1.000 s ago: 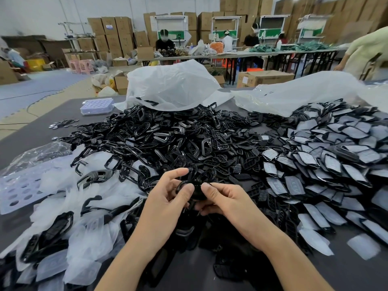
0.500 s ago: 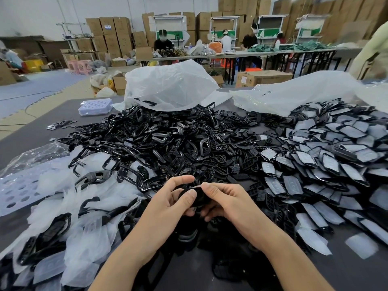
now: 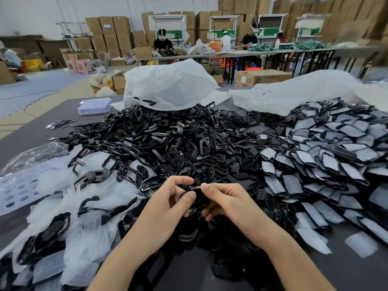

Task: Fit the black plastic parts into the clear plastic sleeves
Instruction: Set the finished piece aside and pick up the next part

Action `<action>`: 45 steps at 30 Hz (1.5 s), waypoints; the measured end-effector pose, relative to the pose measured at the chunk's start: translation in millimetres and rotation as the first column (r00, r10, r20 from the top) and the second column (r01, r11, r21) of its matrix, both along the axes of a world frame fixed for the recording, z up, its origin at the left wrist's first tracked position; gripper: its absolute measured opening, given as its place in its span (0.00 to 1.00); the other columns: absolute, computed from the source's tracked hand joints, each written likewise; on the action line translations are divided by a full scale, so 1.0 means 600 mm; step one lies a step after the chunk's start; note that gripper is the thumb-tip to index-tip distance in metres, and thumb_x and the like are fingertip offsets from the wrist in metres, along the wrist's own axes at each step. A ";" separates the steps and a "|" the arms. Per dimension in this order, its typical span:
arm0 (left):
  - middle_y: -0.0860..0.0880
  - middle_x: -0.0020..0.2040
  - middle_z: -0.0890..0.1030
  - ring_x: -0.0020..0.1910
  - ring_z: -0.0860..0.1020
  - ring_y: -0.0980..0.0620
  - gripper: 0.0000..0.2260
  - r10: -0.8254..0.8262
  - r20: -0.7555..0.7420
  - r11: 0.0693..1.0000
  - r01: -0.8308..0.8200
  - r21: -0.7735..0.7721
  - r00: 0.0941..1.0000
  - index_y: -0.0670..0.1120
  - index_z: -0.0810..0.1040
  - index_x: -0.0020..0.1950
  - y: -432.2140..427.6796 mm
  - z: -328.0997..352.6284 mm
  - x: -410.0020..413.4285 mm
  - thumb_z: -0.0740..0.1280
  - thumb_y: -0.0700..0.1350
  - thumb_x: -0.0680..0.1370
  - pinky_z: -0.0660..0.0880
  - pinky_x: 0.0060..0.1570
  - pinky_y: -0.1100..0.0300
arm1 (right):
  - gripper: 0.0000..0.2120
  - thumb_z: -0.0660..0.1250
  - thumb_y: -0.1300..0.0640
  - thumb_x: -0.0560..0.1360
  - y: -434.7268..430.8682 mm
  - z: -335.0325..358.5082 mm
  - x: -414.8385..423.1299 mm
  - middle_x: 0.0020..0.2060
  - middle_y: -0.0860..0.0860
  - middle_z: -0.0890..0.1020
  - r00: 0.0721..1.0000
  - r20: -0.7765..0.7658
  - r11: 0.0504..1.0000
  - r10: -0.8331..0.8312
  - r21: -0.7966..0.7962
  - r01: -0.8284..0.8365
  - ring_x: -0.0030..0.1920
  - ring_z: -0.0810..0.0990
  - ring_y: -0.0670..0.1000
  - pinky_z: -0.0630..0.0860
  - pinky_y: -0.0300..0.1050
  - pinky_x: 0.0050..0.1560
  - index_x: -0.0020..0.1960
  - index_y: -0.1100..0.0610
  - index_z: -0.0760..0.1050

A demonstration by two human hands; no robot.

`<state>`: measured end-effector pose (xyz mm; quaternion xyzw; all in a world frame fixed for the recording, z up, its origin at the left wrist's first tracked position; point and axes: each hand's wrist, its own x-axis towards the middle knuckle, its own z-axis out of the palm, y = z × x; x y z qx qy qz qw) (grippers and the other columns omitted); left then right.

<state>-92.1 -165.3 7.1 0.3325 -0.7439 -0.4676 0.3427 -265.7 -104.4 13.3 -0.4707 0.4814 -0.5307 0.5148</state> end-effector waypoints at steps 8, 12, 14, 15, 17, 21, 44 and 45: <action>0.53 0.33 0.77 0.32 0.79 0.54 0.07 0.050 -0.036 0.996 -0.048 0.069 0.998 0.59 0.78 0.52 0.001 -0.001 -0.004 0.69 0.46 0.80 0.75 0.38 0.65 | 0.12 0.65 0.53 0.83 -0.001 -0.006 -0.001 0.41 0.50 0.86 1.000 -0.022 1.000 -0.020 -0.019 0.019 0.38 0.83 0.48 0.80 0.39 0.40 0.50 0.53 0.87; 0.53 0.32 0.80 0.32 0.79 0.54 0.05 0.218 -0.034 0.976 -0.217 0.022 0.975 0.55 0.82 0.46 0.001 -0.007 -0.012 0.73 0.45 0.77 0.77 0.37 0.62 | 0.07 0.70 0.56 0.80 -0.003 -0.012 0.000 0.44 0.51 0.88 0.988 -0.141 0.996 -0.063 -0.073 0.053 0.41 0.86 0.49 0.81 0.39 0.44 0.52 0.47 0.87; 0.55 0.37 0.82 0.37 0.81 0.54 0.05 0.298 0.001 0.953 -0.298 -0.060 0.954 0.57 0.82 0.45 0.002 -0.010 -0.015 0.73 0.46 0.76 0.78 0.43 0.57 | 0.08 0.71 0.55 0.79 -0.004 -0.016 0.000 0.43 0.51 0.88 0.967 -0.230 0.992 -0.107 -0.095 0.087 0.42 0.87 0.49 0.81 0.39 0.45 0.51 0.44 0.86; 0.58 0.40 0.82 0.40 0.81 0.57 0.06 0.323 0.013 0.940 -0.319 -0.122 0.946 0.58 0.82 0.45 0.003 -0.012 -0.016 0.72 0.45 0.77 0.78 0.46 0.58 | 0.08 0.72 0.55 0.79 -0.005 -0.017 -0.002 0.41 0.50 0.88 0.950 -0.278 0.988 -0.141 -0.105 0.116 0.40 0.87 0.48 0.80 0.38 0.44 0.51 0.43 0.86; 0.61 0.44 0.81 0.44 0.81 0.61 0.08 0.349 0.035 0.899 -0.324 -0.295 0.936 0.58 0.80 0.50 0.006 -0.013 -0.016 0.68 0.44 0.79 0.76 0.49 0.64 | 0.08 0.71 0.55 0.79 -0.006 -0.019 -0.008 0.37 0.48 0.87 0.908 -0.349 0.971 -0.232 -0.130 0.198 0.38 0.86 0.45 0.79 0.35 0.43 0.50 0.42 0.85; 0.63 0.53 0.79 0.55 0.76 0.64 0.09 0.376 0.132 0.832 -0.271 -0.484 0.917 0.54 0.78 0.60 0.010 -0.018 -0.013 0.63 0.48 0.82 0.70 0.55 0.71 | 0.09 0.67 0.58 0.81 -0.012 -0.020 -0.034 0.37 0.45 0.87 0.842 -0.264 0.881 -0.471 -0.183 0.436 0.37 0.86 0.45 0.80 0.37 0.42 0.53 0.44 0.80; 0.61 0.47 0.83 0.48 0.80 0.60 0.08 0.256 -0.042 0.932 -0.258 -0.256 0.966 0.60 0.82 0.50 0.036 -0.010 -0.040 0.68 0.47 0.80 0.72 0.48 0.73 | 0.07 0.64 0.62 0.82 -0.017 -0.006 -0.039 0.47 0.54 0.88 0.879 0.268 0.911 -0.395 -0.013 0.413 0.47 0.87 0.50 0.83 0.40 0.45 0.57 0.55 0.79; 0.59 0.44 0.84 0.45 0.81 0.59 0.10 0.268 -0.093 0.946 -0.280 -0.162 0.959 0.60 0.83 0.48 0.035 -0.008 -0.039 0.69 0.44 0.79 0.73 0.45 0.72 | 0.07 0.64 0.62 0.82 -0.016 -0.006 -0.034 0.48 0.55 0.88 0.892 0.299 0.936 -0.339 0.009 0.353 0.47 0.88 0.52 0.83 0.41 0.45 0.57 0.56 0.80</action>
